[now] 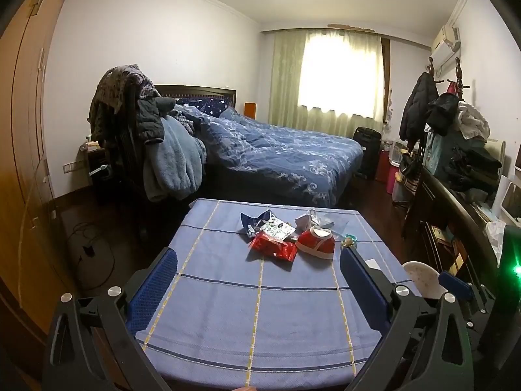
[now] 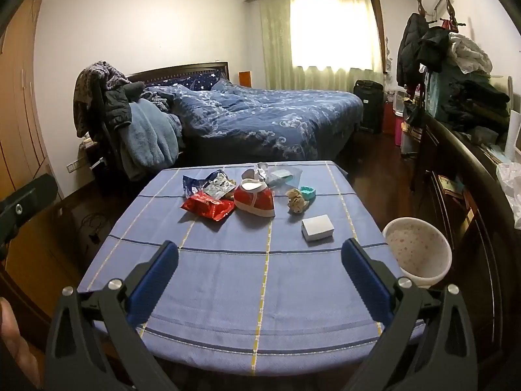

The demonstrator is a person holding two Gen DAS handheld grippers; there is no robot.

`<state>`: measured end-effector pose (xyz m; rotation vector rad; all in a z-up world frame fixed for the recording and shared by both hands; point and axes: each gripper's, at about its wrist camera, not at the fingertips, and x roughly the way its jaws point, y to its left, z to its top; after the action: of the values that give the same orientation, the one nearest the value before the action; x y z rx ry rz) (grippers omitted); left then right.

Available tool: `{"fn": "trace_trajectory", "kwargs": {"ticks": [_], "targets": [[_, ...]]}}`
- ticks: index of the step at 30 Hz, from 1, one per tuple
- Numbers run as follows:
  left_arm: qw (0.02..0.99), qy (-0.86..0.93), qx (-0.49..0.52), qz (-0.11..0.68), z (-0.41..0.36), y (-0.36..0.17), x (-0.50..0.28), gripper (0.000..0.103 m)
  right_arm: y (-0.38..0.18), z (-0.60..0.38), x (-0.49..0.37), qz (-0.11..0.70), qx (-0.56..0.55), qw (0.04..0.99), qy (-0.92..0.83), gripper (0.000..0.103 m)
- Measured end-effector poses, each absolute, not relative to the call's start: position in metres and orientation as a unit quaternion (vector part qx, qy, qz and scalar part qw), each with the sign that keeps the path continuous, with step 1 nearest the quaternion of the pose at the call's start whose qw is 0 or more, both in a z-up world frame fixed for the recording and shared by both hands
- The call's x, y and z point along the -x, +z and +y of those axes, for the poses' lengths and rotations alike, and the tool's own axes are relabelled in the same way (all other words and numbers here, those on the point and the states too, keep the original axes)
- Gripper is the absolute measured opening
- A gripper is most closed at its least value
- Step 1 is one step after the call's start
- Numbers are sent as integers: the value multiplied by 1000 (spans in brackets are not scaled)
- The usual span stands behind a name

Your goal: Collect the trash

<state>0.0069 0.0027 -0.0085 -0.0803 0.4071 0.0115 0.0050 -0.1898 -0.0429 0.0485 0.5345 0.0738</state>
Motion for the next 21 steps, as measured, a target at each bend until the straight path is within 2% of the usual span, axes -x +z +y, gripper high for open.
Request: {"fn": "trace_trajectory", "kwargs": {"ticks": [13,21], "targets": [[977,4,40,209,-4,-34,-8,99,-45,-190,-5,265,-25,963,37,100],[977,4,40,211,-3,-31,-10,99,-45,-189,-6,265,-23,963,37,100]]}}
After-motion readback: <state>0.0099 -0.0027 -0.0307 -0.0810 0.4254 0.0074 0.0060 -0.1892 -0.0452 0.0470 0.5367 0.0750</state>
